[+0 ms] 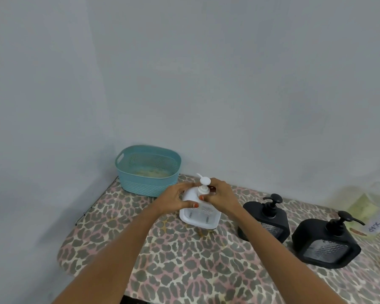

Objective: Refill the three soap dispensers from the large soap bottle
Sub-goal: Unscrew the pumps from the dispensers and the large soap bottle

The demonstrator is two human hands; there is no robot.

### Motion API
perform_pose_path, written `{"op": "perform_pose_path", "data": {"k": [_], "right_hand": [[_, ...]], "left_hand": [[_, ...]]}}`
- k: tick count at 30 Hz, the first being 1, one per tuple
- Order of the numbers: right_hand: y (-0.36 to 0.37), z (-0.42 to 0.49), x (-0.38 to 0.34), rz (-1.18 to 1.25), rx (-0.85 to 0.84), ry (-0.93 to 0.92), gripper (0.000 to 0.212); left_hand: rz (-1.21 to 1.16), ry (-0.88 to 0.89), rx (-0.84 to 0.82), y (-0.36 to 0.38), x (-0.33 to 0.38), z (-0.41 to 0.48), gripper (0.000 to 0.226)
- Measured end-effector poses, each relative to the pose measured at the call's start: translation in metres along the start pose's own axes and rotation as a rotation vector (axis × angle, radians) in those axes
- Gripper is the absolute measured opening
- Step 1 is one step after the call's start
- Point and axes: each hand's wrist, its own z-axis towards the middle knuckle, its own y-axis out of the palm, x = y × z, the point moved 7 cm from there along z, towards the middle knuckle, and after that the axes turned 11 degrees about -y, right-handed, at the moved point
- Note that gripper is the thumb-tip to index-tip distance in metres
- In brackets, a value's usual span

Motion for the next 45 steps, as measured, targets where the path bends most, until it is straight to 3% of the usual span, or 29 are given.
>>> {"op": "perform_pose_path", "data": {"k": [5, 7, 13, 17, 22, 25, 31, 34, 37, 41, 45], "right_hand": [[-0.001, -0.007, -0.001, -0.034, 0.187, 0.024, 0.048], [-0.002, -0.009, -0.002, -0.047, 0.225, 0.031, 0.043], [-0.007, -0.01, -0.008, 0.026, 0.14, -0.011, 0.032], [0.0, -0.012, -0.006, 0.121, 0.104, 0.034, 0.037], [0.005, -0.012, -0.001, 0.02, 0.253, 0.032, 0.051], [0.003, -0.014, -0.001, 0.076, 0.263, 0.022, 0.041], [0.006, -0.021, 0.004, 0.295, 0.243, -0.002, 0.046], [0.006, -0.022, 0.006, 0.212, 0.303, 0.034, 0.054], [0.003, -0.023, 0.003, 0.109, 0.397, 0.047, 0.048], [0.004, -0.024, 0.001, 0.169, 0.409, 0.021, 0.036], [0.005, -0.024, 0.0, 0.222, 0.337, 0.014, 0.042]], "left_hand": [[-0.018, -0.023, -0.009, 0.001, -0.002, 0.0, 0.063], [-0.019, -0.027, -0.008, 0.002, -0.002, 0.0, 0.064], [-0.028, -0.032, -0.008, 0.003, -0.003, 0.0, 0.066], [-0.013, -0.049, -0.011, 0.003, -0.005, 0.0, 0.067], [-0.05, -0.054, -0.022, 0.003, -0.006, -0.001, 0.067], [-0.04, -0.049, -0.026, 0.004, -0.006, -0.001, 0.067], [-0.03, -0.039, -0.02, 0.004, -0.007, 0.0, 0.066], [-0.062, -0.05, -0.027, 0.005, -0.008, 0.0, 0.068], [-0.071, -0.047, -0.022, 0.005, -0.008, 0.0, 0.068], [-0.065, -0.046, -0.01, 0.005, -0.007, 0.0, 0.068], [-0.03, -0.039, -0.003, 0.004, -0.008, 0.001, 0.066]]}}
